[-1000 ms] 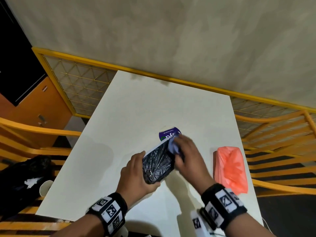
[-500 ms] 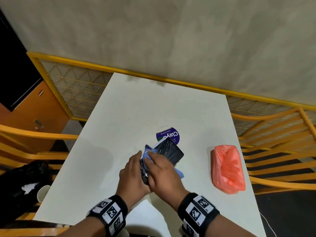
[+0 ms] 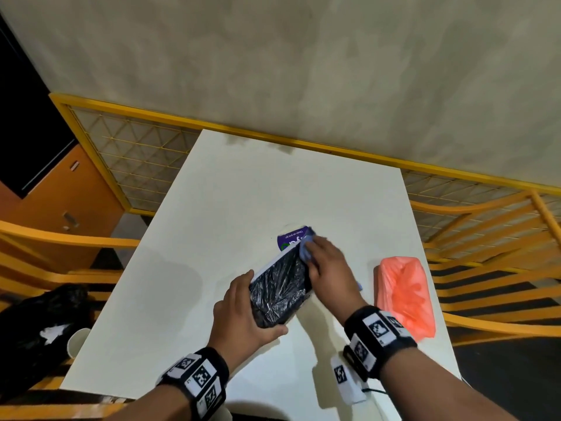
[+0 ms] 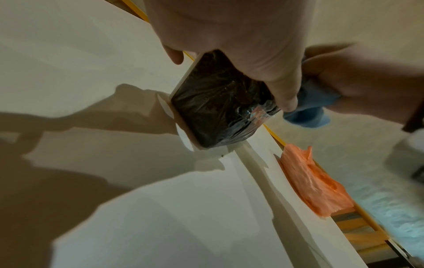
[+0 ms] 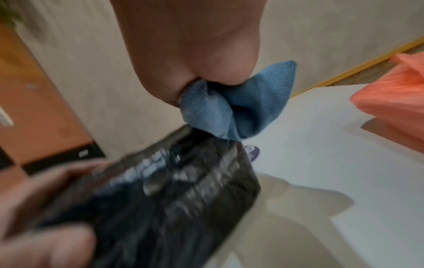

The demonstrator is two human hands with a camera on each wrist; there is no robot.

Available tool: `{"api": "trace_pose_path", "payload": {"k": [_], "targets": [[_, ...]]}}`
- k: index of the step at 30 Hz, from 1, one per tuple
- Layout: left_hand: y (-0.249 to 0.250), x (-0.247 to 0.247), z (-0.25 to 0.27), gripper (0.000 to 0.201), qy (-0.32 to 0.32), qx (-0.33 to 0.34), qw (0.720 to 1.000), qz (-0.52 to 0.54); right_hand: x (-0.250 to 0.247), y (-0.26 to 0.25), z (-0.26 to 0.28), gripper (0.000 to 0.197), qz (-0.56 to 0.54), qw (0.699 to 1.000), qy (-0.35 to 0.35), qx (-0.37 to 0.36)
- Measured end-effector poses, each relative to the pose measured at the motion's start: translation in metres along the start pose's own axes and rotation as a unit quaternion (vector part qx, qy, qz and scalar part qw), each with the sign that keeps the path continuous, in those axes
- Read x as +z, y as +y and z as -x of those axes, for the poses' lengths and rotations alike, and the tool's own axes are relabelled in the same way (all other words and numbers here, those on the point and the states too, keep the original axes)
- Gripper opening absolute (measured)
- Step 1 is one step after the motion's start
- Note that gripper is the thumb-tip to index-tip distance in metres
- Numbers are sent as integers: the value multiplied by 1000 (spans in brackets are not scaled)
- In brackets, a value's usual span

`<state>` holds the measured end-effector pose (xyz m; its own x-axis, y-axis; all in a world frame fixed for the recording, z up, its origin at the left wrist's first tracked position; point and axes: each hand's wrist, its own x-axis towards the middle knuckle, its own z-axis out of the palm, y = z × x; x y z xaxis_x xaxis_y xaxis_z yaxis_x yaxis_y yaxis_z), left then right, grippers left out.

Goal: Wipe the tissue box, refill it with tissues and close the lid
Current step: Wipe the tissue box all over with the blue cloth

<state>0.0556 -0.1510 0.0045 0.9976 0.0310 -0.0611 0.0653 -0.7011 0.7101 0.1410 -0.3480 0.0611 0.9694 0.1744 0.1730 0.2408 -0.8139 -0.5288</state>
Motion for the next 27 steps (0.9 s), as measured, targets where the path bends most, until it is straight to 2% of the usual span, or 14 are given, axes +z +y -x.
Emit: {"api": "trace_pose_path", "payload": {"k": [2, 4, 9, 12, 15, 17, 19, 21, 23, 25, 27], "targets": [[0, 2, 0, 129, 6, 3, 1000, -1, 18, -3, 12, 59, 40, 998, -41, -2], [1, 4, 0, 125, 10, 6, 1000, -6, 34, -18, 31, 62, 41, 996, -61, -43], [3, 5, 0, 87, 33, 17, 999, 21, 48, -53, 61, 42, 17, 992, -74, -98], [-1, 4, 1, 68, 33, 27, 998, 45, 42, -66, 70, 38, -49, 982, -103, -149], [0, 4, -1, 88, 22, 18, 999, 32, 25, -59, 73, 45, -140, 976, -124, -115], [1, 4, -1, 107, 18, 22, 1000, 2, 5, -43, 59, 47, -170, 980, -70, -78], [-1, 4, -2, 120, 12, 18, 1000, -15, -14, -23, 32, 43, -138, 989, 10, -44], [-2, 6, -1, 120, 12, 15, 1000, -21, -19, -4, 6, 41, -74, 996, 42, -11], [0, 8, -1, 118, 14, 14, 1000, -25, -7, 2, -2, 49, -18, 1000, -2, 16], [1, 10, -1, 116, 15, 16, 999, -26, 16, -6, 10, 60, 20, 999, -40, -2], [2, 12, -1, 109, 23, 23, 999, -18, 37, -25, 31, 57, 26, 998, -48, -38]]}}
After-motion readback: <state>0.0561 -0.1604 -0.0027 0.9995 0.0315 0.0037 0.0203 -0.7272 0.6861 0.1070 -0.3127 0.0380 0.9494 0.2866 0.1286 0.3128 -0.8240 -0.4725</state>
